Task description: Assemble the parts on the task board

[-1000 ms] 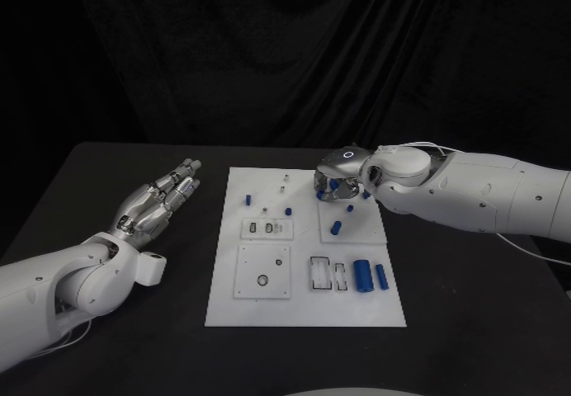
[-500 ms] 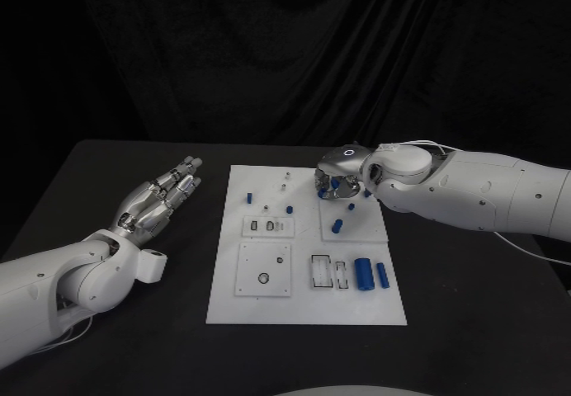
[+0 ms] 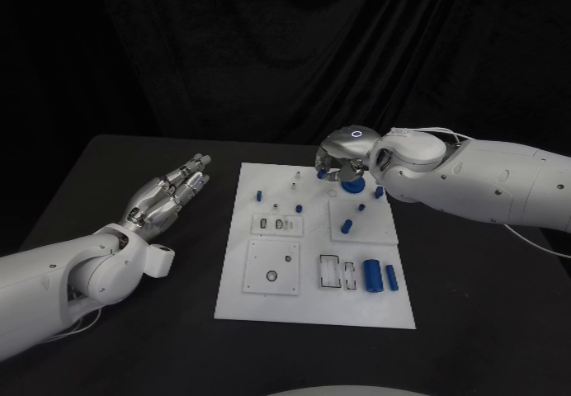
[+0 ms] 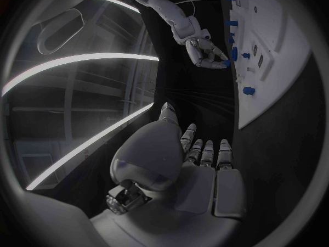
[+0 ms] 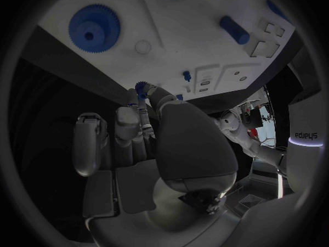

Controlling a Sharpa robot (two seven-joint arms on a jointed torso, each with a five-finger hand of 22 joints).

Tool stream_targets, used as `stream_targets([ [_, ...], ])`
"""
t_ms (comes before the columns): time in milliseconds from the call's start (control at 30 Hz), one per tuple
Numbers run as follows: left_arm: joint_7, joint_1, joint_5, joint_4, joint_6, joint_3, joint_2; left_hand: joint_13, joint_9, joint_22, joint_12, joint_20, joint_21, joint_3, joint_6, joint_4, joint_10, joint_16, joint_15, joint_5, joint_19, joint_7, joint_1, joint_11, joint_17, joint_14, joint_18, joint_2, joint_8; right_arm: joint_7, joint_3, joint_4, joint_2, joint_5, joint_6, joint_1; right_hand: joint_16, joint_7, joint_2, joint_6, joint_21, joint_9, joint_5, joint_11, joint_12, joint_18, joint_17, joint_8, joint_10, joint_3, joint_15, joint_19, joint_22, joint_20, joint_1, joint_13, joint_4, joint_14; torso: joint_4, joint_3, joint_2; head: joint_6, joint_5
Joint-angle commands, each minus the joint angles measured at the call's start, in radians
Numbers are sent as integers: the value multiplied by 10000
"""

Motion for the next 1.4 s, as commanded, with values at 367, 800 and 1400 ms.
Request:
stream_targets([
  [367, 2522, 22, -425, 191, -73, 9, -42, -5, -7, -15, -62, 59, -35, 25, -41, 9, 4, -37, 10, 35, 11, 12, 75, 68, -11, 14, 87, -35, -21, -79, 64, -1088, 1018, 391, -619, 50, 163, -152, -14, 278, 109, 430, 14, 49, -274, -131, 231, -95, 124, 157, 69, 142, 815, 31, -156, -65, -6, 165, 32, -43, 51, -92, 157],
  [800, 2499, 23, -464, 216, -15, 9, -18, -7, -5, -15, -65, 62, -35, 23, -35, 17, -7, -37, 3, 36, 11, 45, 74, 63, -11, 14, 96, -32, -19, -9, 96, -1678, 1521, 408, -499, -40, 140, -88, -78, 150, 93, 389, 12, 127, -538, -123, 206, -277, 74, 261, 138, 113, 806, 96, -176, -120, -51, 126, 161, -73, 185, -81, -127],
  [1400, 2510, 23, -467, 222, 58, 10, 0, -12, -7, -15, -69, 61, -35, -31, -60, 39, -25, -37, -45, 33, 11, 61, 28, 52, -11, 14, 132, -92, -22, -125, 106, -1829, 1672, 409, -6, -117, 102, -38, -125, -6, 69, 326, 14, 190, -836, -114, 169, -496, -28, 399, 189, 72, 800, 153, -198, -156, -94, 52, 150, -83, 180, -166, -161],
])
